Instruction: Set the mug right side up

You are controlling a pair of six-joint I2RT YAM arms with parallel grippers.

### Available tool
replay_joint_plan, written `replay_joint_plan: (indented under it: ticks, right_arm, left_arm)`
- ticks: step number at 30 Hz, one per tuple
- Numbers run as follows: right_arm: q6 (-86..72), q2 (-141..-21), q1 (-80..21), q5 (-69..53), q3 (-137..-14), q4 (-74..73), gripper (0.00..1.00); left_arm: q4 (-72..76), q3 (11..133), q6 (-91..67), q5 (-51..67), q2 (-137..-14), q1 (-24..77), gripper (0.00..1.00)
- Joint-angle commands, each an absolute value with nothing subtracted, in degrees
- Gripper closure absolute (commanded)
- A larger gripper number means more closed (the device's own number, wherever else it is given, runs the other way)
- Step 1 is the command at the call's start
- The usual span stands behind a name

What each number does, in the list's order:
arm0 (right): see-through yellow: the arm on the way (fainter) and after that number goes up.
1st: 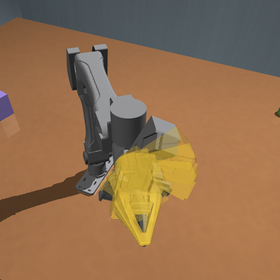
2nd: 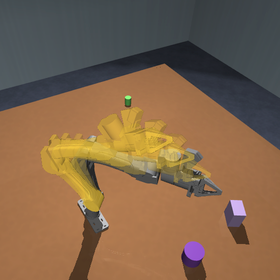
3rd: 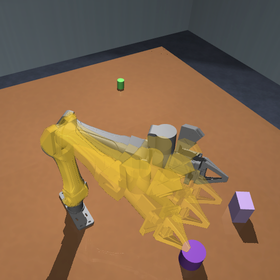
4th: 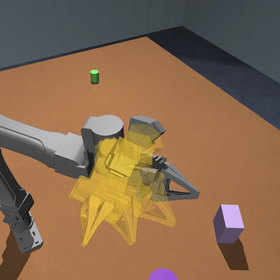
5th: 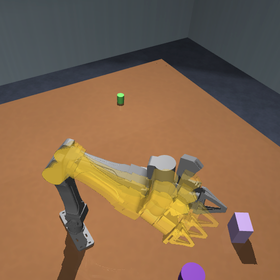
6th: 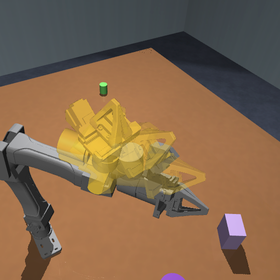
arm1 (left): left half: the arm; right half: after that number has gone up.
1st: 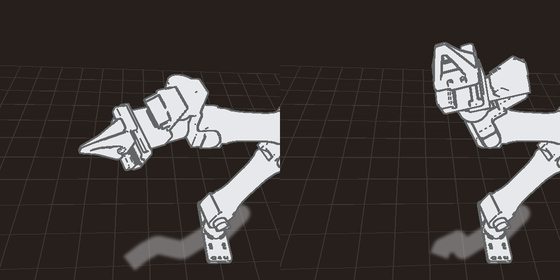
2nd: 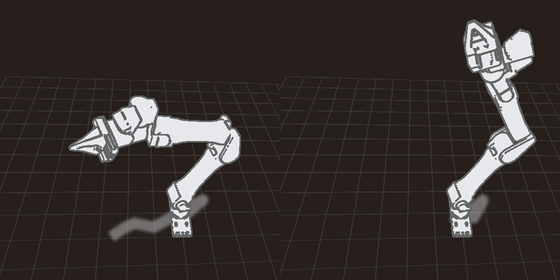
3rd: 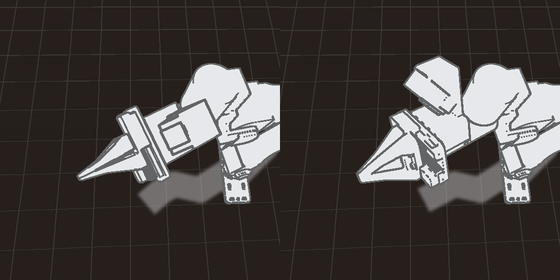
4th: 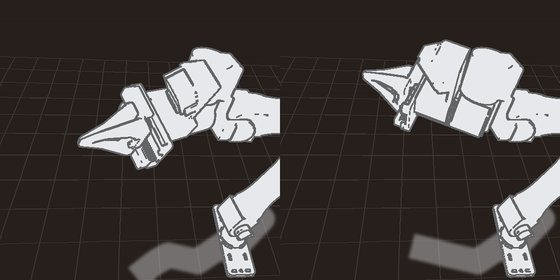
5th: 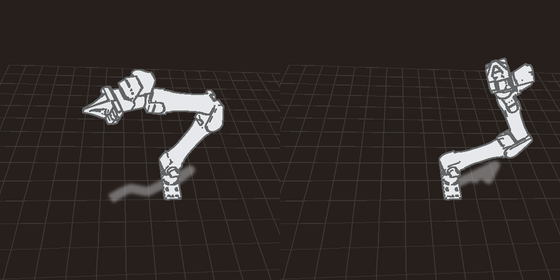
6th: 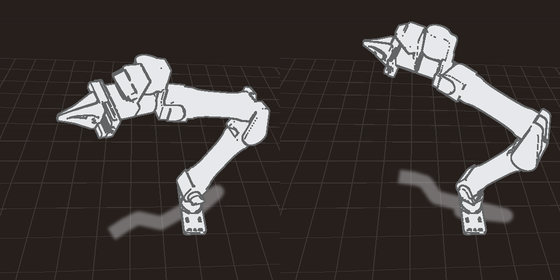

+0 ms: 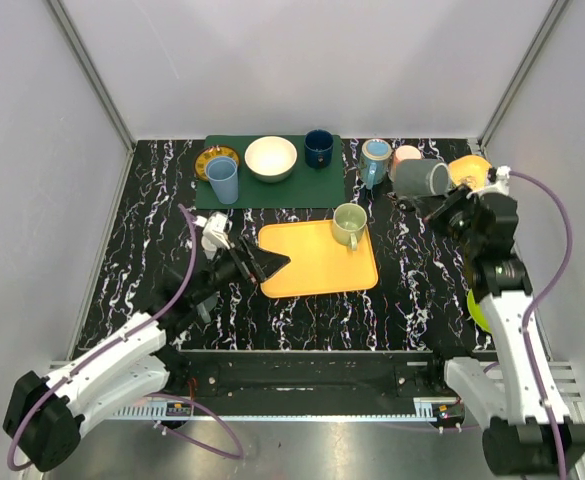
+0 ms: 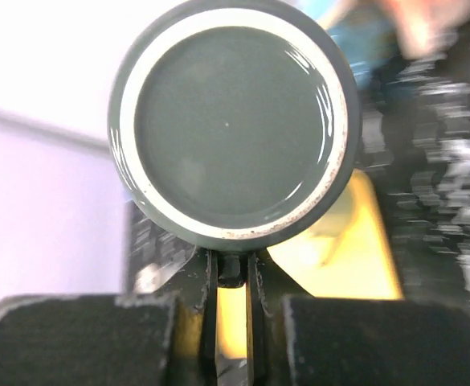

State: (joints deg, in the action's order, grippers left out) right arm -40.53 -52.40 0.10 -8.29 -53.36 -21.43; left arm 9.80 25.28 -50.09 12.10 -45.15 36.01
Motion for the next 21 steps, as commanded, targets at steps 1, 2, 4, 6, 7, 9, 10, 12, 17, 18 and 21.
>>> replay_joint_plan:
  ticks: [1,2,4,6,7,9,10,12,17,18,21]
  right_arm:
    - [-53.9,-44.6,-4.0,-30.0,-47.2,1.6,1.0]
    - [-55.8,-43.4,-4.5,-30.8,-44.8,5.6,1.0]
    - [-60.5,-41.5,-5.6,-34.2,-42.8,9.3,1.0]
    - [-61.2,-40.9,-7.7,-35.8,-42.2,10.5,1.0]
    - [-61.1,-40.7,-8.4,-35.7,-42.2,10.2,1.0]
    - [-61.0,-40.3,-10.2,-35.2,-41.7,10.6,1.0]
    - [-60.7,-40.2,-11.4,-34.9,-41.7,10.2,1.0]
    - [-61.4,-40.1,-12.6,-35.0,-41.1,11.2,1.0]
    - [-61.6,-39.8,-15.3,-35.2,-41.0,11.8,1.0]
    - [-61.4,-39.6,-15.6,-35.2,-40.9,11.7,1.0]
    - [-61.1,-39.7,-15.8,-36.3,-40.4,11.5,1.0]
  left_arm:
    - [29.3,23.3,-59.1,14.6,-45.0,39.3,0.01]
    - [30.6,23.5,-60.1,14.2,-45.3,40.2,0.01]
    - [34.2,24.3,-60.8,12.1,-46.9,43.9,0.01]
    - [39.1,25.3,-60.8,10.9,-49.8,48.1,0.01]
    - [41.5,26.5,-60.3,11.2,-51.2,49.5,0.01]
    - [47.1,28.6,-59.8,12.0,-56.3,52.9,0.01]
    - [47.9,31.0,-59.4,12.5,-58.1,53.7,0.01]
    - [49.8,32.9,-59.2,12.3,-62.5,55.2,0.01]
    - [53.3,37.1,-59.8,11.4,-68.6,55.5,0.01]
    - [54.0,37.7,-59.7,11.5,-70.1,55.5,0.01]
    - [54.3,41.6,-59.8,12.0,-72.9,55.5,0.01]
